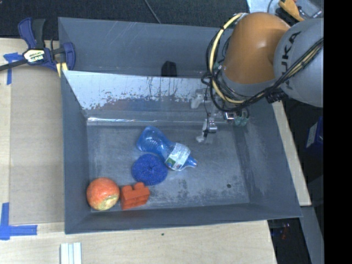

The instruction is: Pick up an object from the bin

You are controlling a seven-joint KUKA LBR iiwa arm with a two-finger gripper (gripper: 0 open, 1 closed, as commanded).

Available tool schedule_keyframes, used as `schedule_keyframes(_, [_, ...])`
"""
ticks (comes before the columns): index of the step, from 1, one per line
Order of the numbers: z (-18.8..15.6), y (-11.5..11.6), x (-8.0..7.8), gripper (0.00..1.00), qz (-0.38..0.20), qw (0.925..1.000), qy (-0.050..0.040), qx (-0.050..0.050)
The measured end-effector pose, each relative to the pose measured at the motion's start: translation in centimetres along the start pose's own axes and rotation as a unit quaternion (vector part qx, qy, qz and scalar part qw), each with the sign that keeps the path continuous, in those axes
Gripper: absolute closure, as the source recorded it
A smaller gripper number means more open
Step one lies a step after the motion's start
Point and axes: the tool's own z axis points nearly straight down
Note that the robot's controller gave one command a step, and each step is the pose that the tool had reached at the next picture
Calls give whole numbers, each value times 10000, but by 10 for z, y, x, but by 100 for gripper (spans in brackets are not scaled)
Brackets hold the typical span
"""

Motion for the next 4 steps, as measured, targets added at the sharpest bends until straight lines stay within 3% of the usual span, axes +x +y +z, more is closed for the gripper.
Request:
schedule_keyframes(1, [-5,0,-2,0,0,10000,-43,-1])
schedule_keyframes(3, [8,88,21,0,949,9955,-63,-2])
schedule_keyframes(4, [77,86,74,0,792,9968,-67,-8])
